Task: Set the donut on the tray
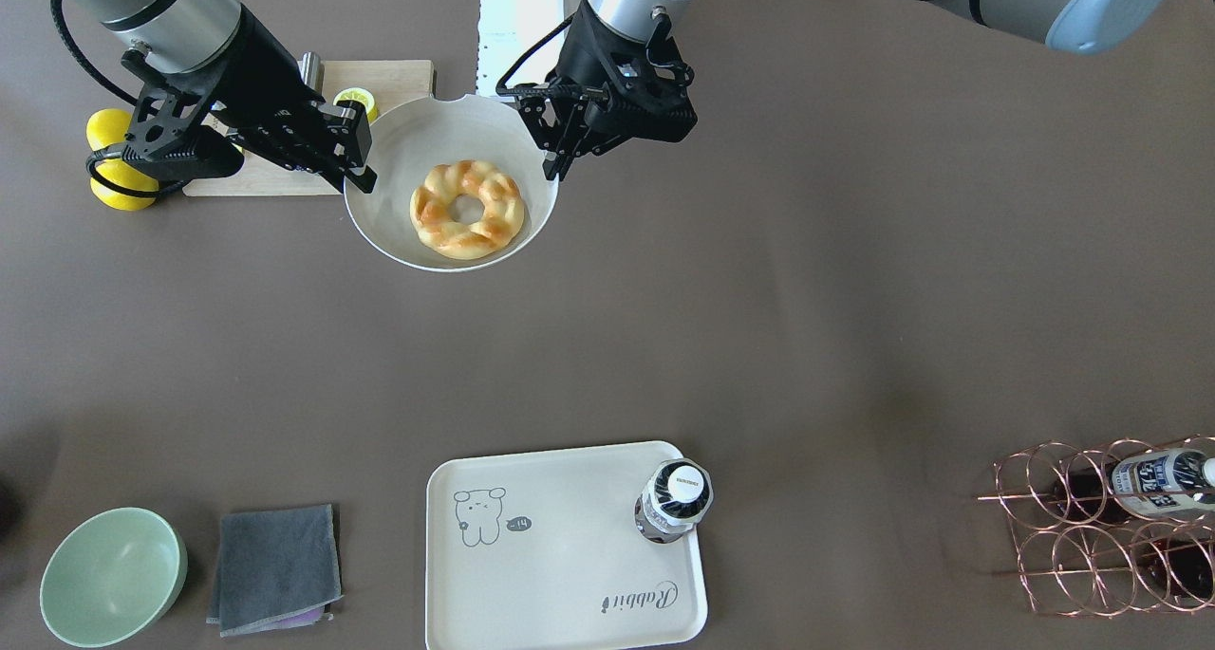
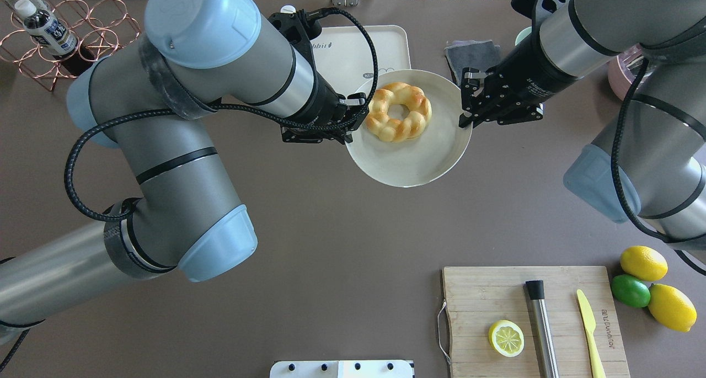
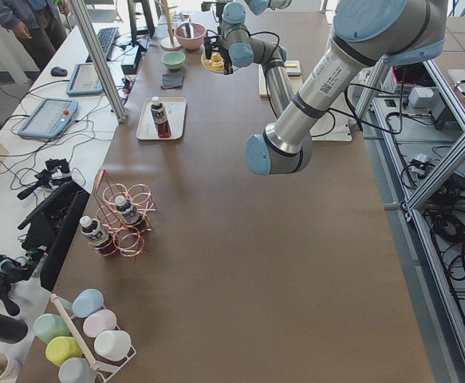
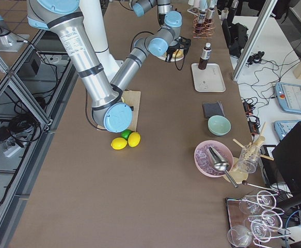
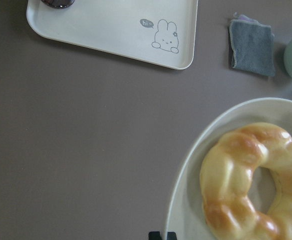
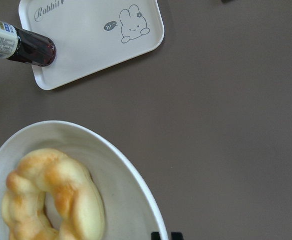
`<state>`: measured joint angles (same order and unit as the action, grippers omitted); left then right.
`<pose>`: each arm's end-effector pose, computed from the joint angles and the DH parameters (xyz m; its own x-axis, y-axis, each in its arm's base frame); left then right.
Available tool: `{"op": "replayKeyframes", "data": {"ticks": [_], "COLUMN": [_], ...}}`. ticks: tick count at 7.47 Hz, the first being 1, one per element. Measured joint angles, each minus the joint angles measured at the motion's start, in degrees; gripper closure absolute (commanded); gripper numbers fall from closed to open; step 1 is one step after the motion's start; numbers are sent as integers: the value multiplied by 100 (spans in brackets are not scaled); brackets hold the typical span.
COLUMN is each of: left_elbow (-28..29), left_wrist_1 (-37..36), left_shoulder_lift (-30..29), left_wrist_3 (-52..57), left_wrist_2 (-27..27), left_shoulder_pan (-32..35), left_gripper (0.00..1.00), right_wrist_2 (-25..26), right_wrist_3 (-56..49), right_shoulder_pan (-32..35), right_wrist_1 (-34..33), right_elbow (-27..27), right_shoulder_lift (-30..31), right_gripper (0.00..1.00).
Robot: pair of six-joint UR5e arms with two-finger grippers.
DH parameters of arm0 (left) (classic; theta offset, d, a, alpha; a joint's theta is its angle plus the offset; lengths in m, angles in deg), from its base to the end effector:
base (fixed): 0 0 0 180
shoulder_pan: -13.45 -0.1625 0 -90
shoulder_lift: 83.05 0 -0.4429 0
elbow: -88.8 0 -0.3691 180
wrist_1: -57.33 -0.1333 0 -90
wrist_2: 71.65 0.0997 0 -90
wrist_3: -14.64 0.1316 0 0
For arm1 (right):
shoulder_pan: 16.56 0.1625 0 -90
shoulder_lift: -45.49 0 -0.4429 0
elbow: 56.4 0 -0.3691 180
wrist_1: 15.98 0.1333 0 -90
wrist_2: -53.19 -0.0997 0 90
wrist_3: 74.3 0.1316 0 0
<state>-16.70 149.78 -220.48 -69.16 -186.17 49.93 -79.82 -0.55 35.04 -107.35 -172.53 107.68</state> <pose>0.4715 -0.4465 0.0927 0.3587 -0.1430 -0.9224 0.2000 0.9770 -0.0737 -0.3143 -0.4666 0.2352 0.4287 0.2114 0.8784 -0.1215 0.9769 -0.1758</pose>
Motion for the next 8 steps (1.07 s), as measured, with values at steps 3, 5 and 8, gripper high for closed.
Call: {"op": "replayKeyframes", "data": {"ticks": [3,5,8], "left_elbow": [-27,-109,-578], "left_wrist_1": [1,-6,-264], "left_shoulder_lift": [22,40,356], "left_wrist_3": [-5,-16,42], "left_wrist_2": [65,74,58], "left_shoulder_pan": [-3,0,144], "left_gripper": [2,2,3], "right_wrist_2": [-27,-31,2], "right_wrist_3": [78,100,100], "right_shoulder_pan": [-1,-5,-14], "right_wrist_1": [2,4,4], "right_elbow": [-61,-66,-24], "right_shoulder_lift": [10,24,125], "right_gripper": [100,100,100]}}
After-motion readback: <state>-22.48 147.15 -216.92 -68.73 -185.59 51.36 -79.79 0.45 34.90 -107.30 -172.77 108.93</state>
